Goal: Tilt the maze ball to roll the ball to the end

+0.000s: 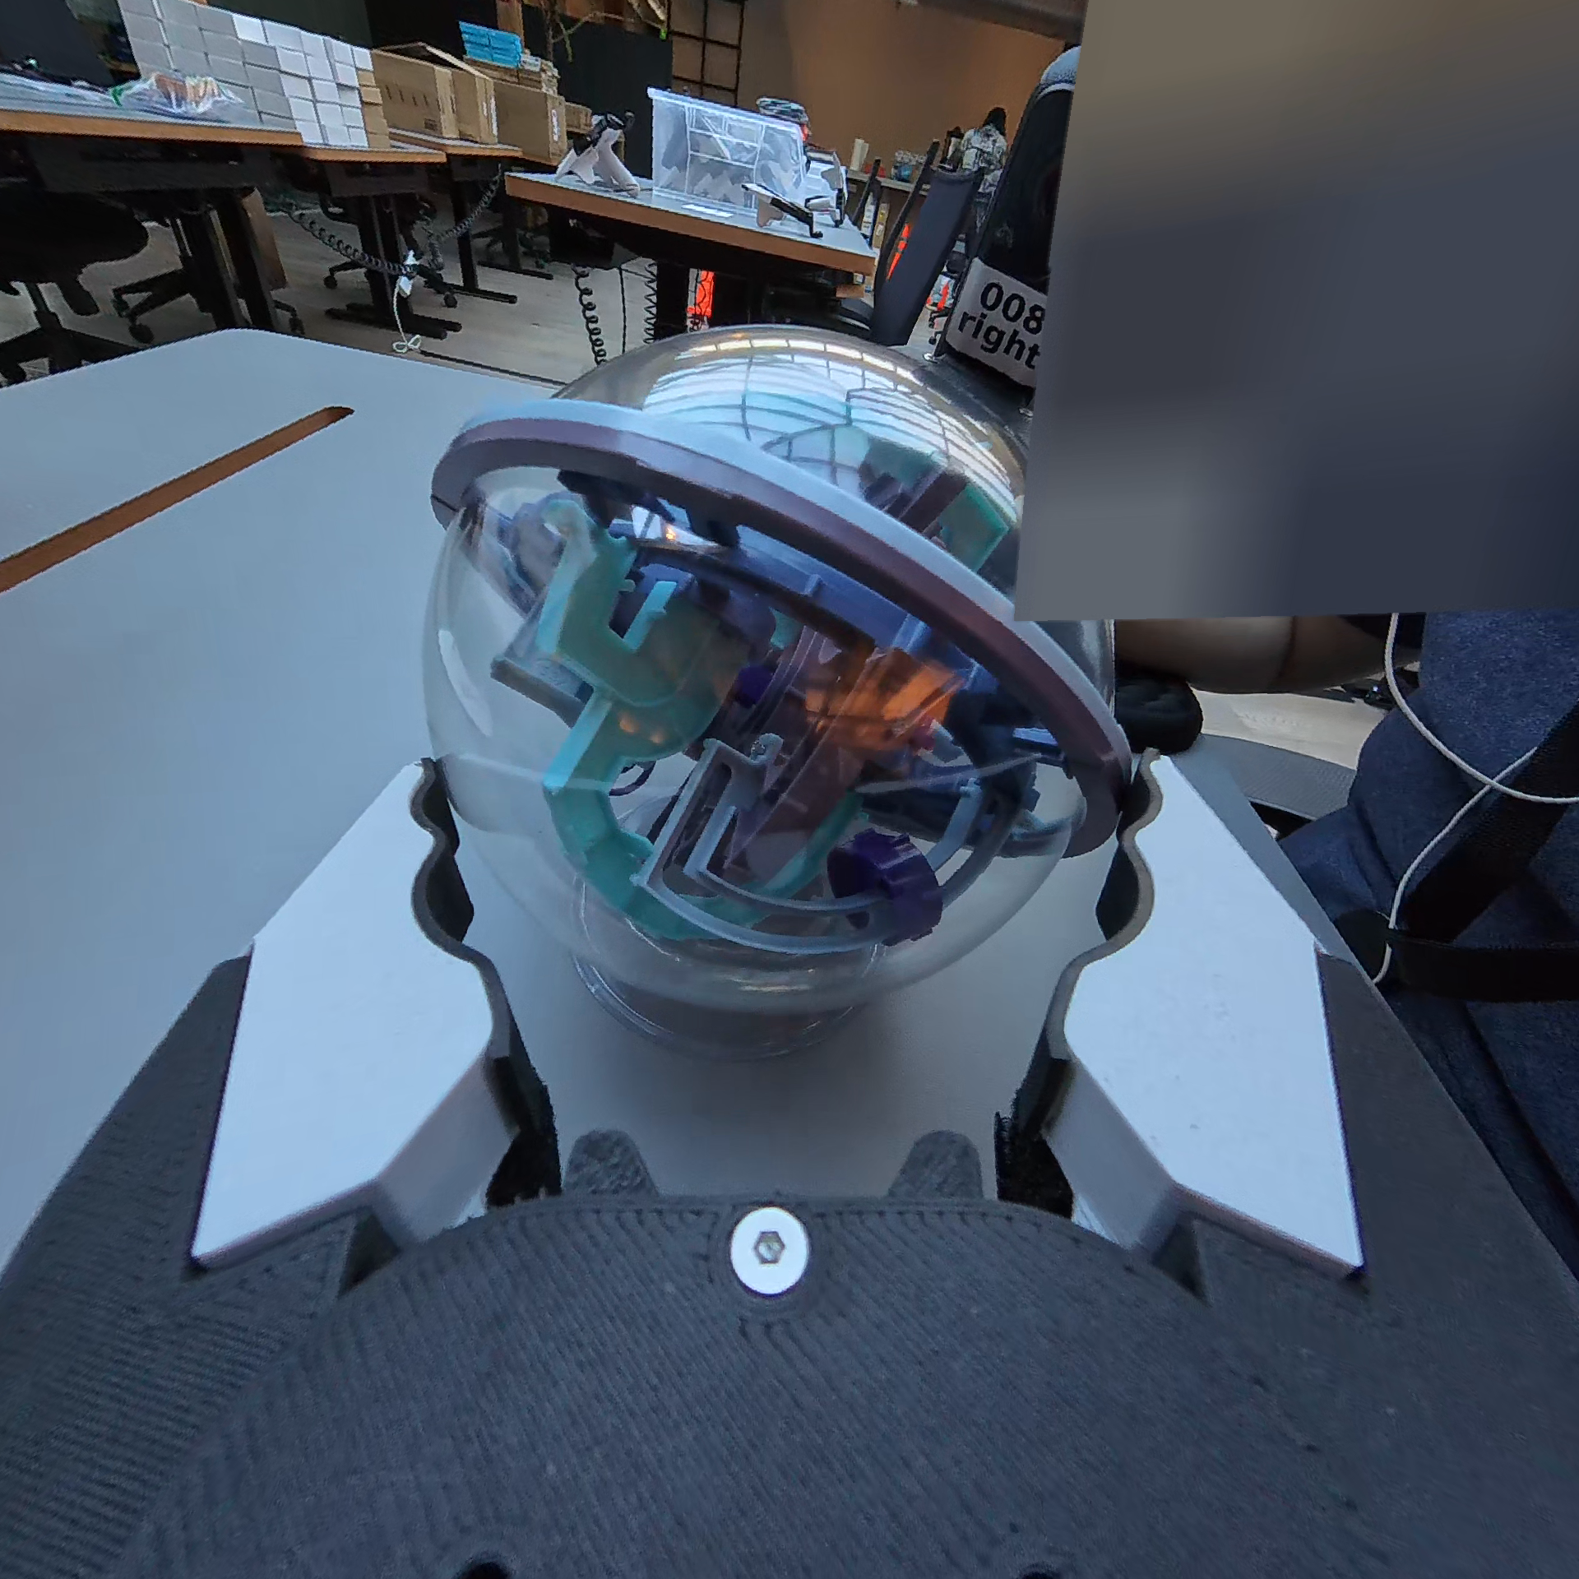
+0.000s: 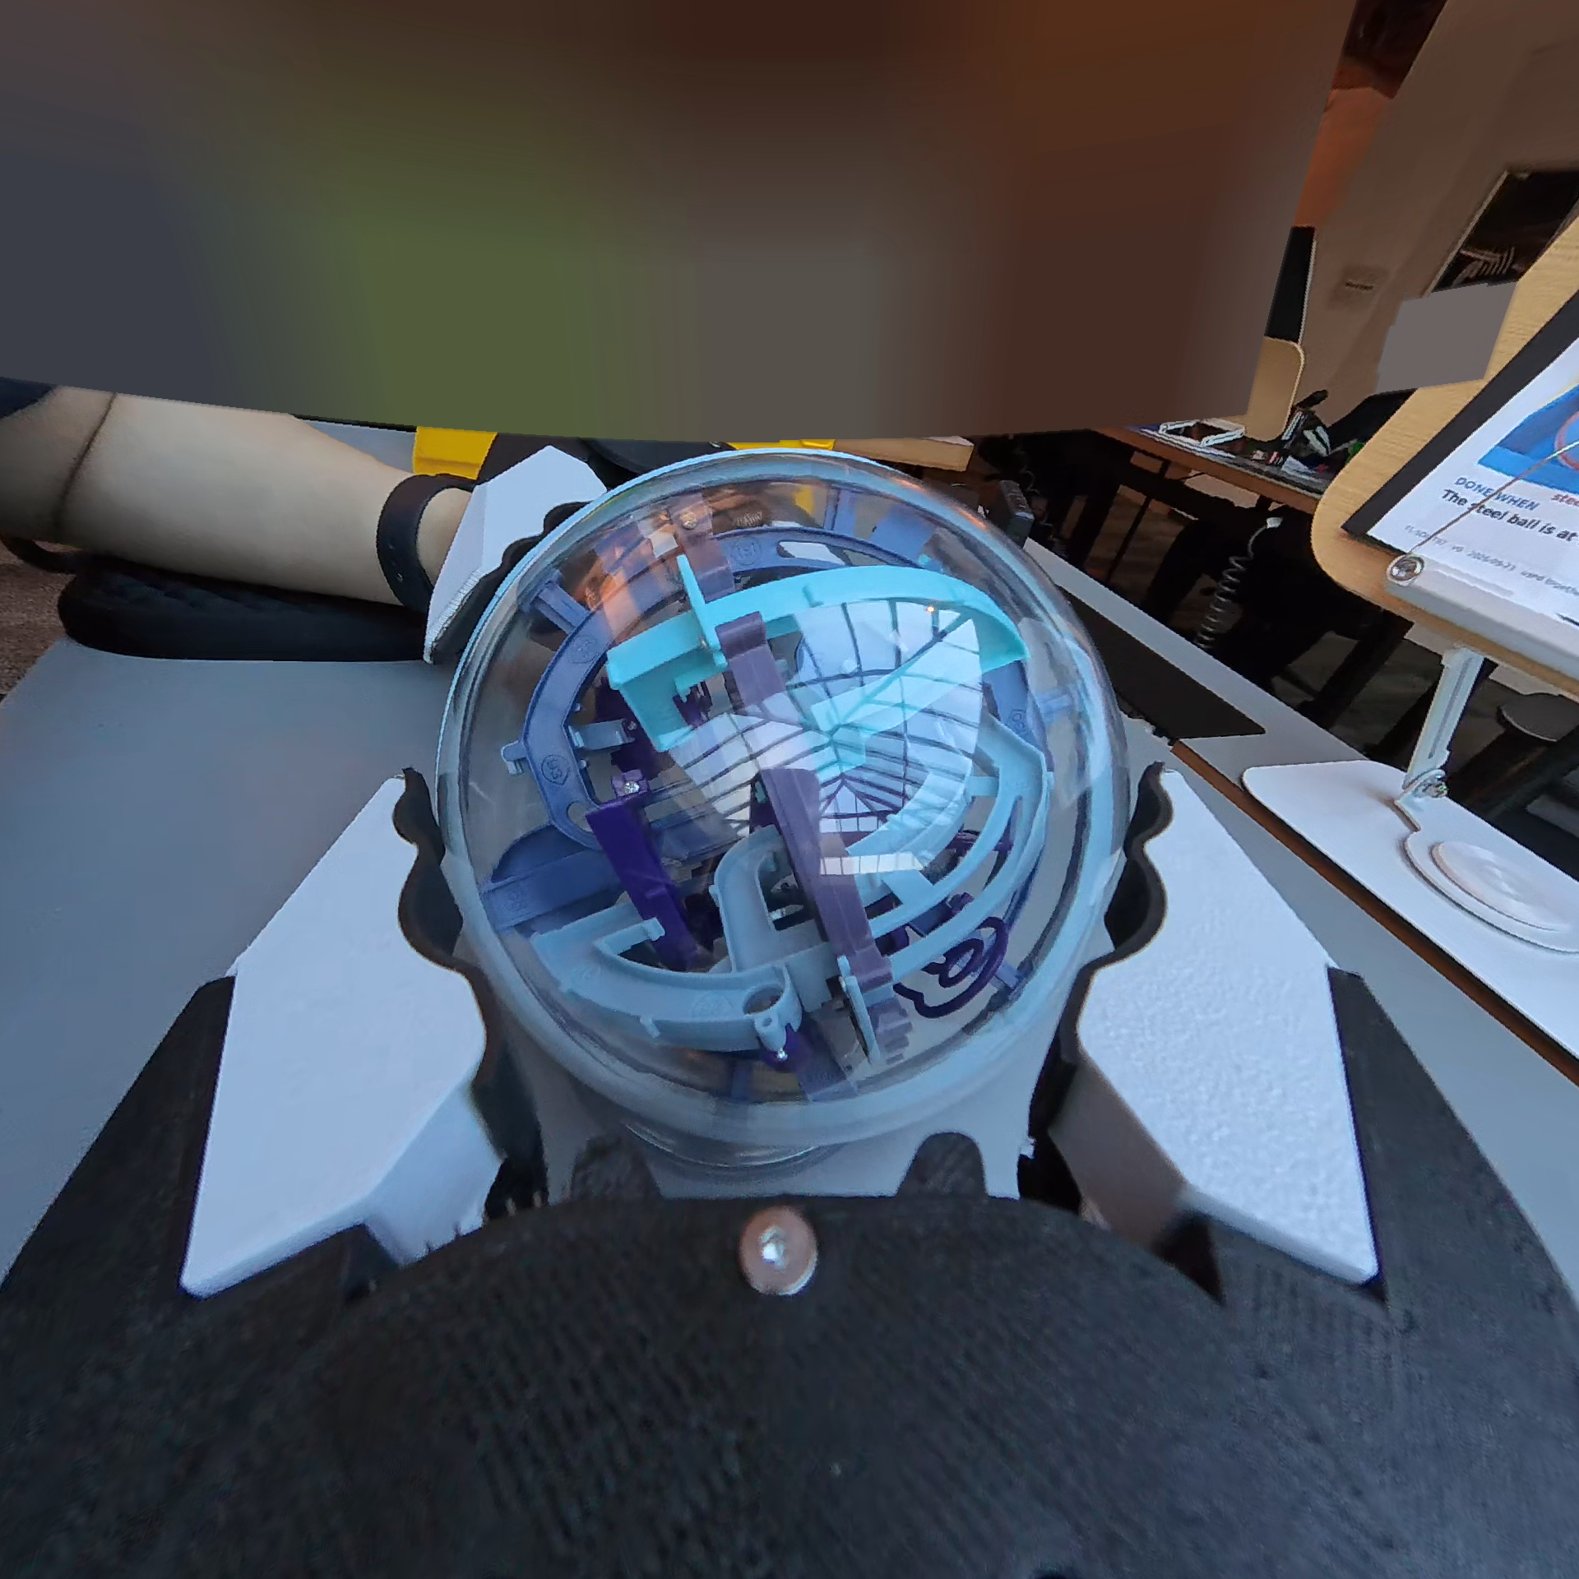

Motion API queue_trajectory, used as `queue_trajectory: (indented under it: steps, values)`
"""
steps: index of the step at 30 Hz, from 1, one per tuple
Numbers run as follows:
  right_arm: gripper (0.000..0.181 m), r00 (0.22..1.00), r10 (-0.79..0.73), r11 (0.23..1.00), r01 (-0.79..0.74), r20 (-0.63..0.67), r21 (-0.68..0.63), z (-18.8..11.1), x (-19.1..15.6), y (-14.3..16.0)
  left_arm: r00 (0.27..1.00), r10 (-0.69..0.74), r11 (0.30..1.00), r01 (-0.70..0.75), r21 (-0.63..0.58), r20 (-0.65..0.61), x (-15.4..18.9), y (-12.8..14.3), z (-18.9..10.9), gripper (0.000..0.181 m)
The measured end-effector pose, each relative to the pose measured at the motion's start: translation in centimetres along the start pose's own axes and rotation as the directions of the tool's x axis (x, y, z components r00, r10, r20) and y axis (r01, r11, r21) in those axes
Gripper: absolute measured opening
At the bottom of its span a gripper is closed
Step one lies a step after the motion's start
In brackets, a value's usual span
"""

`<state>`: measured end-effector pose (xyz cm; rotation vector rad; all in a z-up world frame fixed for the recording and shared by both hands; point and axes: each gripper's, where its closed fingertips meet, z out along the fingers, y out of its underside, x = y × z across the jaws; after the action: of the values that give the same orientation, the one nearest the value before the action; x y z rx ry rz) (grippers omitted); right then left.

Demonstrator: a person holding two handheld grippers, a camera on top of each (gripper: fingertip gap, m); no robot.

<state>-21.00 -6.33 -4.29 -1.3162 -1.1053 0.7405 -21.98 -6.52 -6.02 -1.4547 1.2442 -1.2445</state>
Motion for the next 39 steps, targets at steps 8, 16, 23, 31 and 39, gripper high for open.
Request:
queue_trajectory:
  steps: [8,16,23,31,39]
  values:
    - [0.154,1.000,-0.006,1.000,0.006,0.000,0.007,0.0,0.0,-0.1,1.000,-0.008,1.000,0.008,0.016,-0.004,0.0,-0.1,0.0,0.149]
    - [0.155,1.000,-0.017,1.000,0.017,0.001,-0.011,-0.7,0.3,0.1,1.000,-0.014,1.000,0.014,0.025,-0.007,0.0,-0.1,-0.1,0.149]
    - [0.155,0.997,0.019,0.997,-0.013,0.076,-0.075,-1.3,0.1,2.0,0.999,-0.030,0.999,0.030,0.025,-0.021,0.1,0.2,-0.3,0.147]
    - [0.152,0.997,-0.031,0.996,0.036,0.071,-0.083,-0.7,0.0,2.6,0.999,-0.028,1.000,0.028,-0.007,-0.030,0.1,0.8,0.2,0.152]
    - [0.151,0.997,0.003,0.998,0.002,0.074,-0.064,-0.5,-0.3,2.1,0.995,-0.074,0.997,0.074,0.003,-0.064,0.4,1.1,0.3,0.157]
